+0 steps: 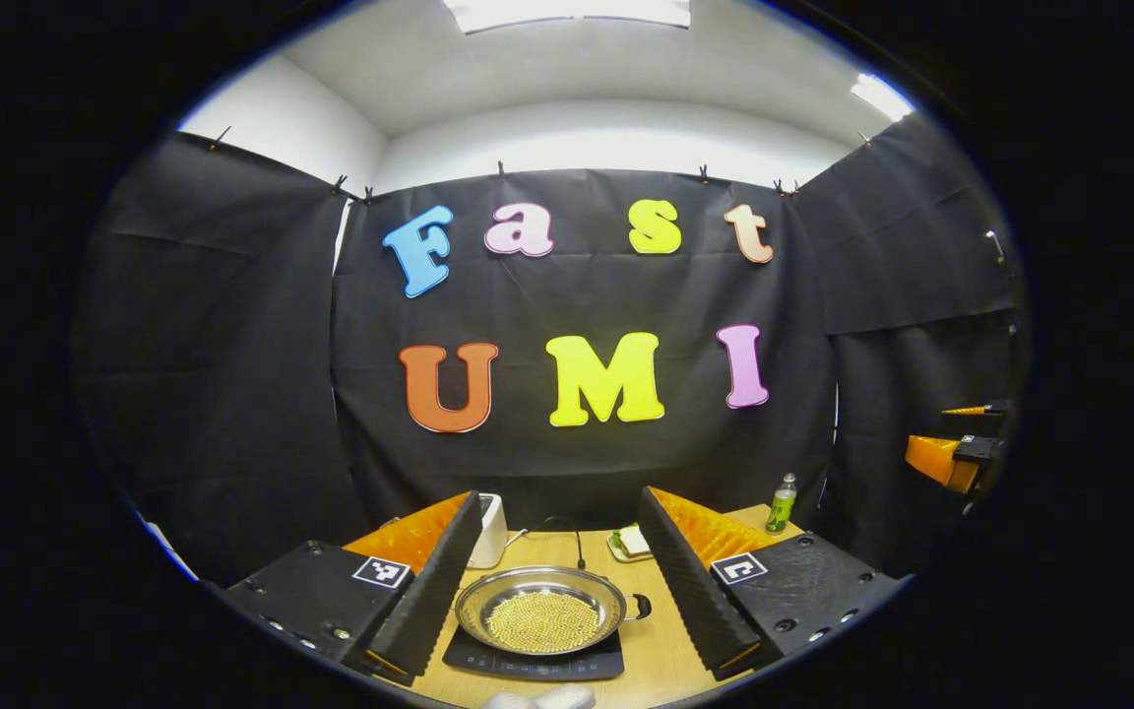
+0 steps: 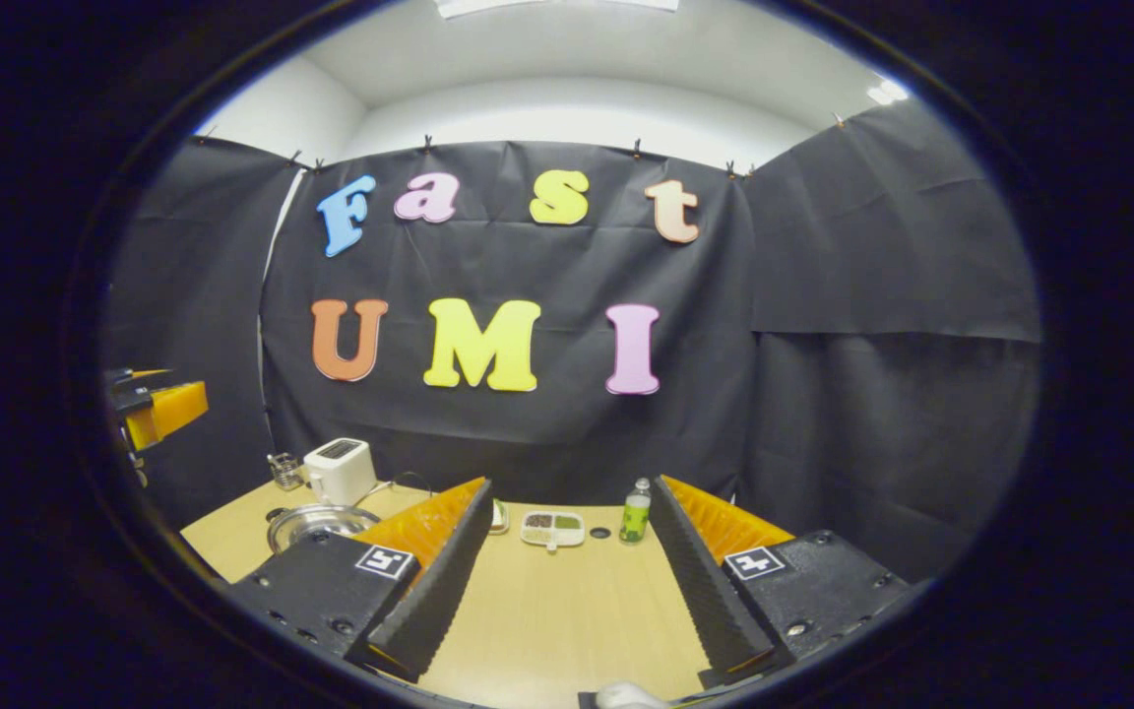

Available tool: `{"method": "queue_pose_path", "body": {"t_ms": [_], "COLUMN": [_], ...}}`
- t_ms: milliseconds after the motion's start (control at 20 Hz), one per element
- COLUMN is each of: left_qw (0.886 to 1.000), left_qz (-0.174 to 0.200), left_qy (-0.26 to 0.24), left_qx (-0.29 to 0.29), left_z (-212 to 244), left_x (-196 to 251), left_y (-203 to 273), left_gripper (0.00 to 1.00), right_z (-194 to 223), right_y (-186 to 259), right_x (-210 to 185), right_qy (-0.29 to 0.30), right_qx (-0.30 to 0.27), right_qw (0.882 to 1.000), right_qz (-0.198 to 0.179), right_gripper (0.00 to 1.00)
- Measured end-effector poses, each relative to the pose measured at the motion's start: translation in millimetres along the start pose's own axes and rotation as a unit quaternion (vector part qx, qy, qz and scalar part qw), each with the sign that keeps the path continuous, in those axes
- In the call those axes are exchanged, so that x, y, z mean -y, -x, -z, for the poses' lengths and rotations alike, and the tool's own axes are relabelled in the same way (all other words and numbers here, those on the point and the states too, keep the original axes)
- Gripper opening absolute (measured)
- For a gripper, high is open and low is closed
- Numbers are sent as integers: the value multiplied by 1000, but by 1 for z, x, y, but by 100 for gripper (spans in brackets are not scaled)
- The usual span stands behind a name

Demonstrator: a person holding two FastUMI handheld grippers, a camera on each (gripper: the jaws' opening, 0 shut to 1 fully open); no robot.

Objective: First push the handle of the pot to place it horizontally, then grasp the pot with both hands and set it on the induction cooktop.

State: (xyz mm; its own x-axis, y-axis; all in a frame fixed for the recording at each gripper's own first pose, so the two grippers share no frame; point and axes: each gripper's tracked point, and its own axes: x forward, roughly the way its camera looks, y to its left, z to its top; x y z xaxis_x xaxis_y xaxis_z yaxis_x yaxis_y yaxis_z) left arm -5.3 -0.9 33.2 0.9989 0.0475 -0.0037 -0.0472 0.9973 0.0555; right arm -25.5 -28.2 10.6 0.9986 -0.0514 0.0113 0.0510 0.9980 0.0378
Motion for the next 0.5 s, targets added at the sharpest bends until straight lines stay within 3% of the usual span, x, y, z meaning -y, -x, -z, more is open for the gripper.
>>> {"method": "queue_pose_path", "body": {"t_ms": [500], "left_qw": [1000], "left_qz": [-4], "left_qy": [9], "left_qx": [-6], "left_z": [-4], "left_x": [5], "left_y": [-18], "left_gripper": [95], "right_z": [-15], "right_y": [-23], "right_x": [3], "right_qy": [-3], "right_qx": [3], "right_qw": [1000], "right_qz": [-5], "right_gripper": [99]}}
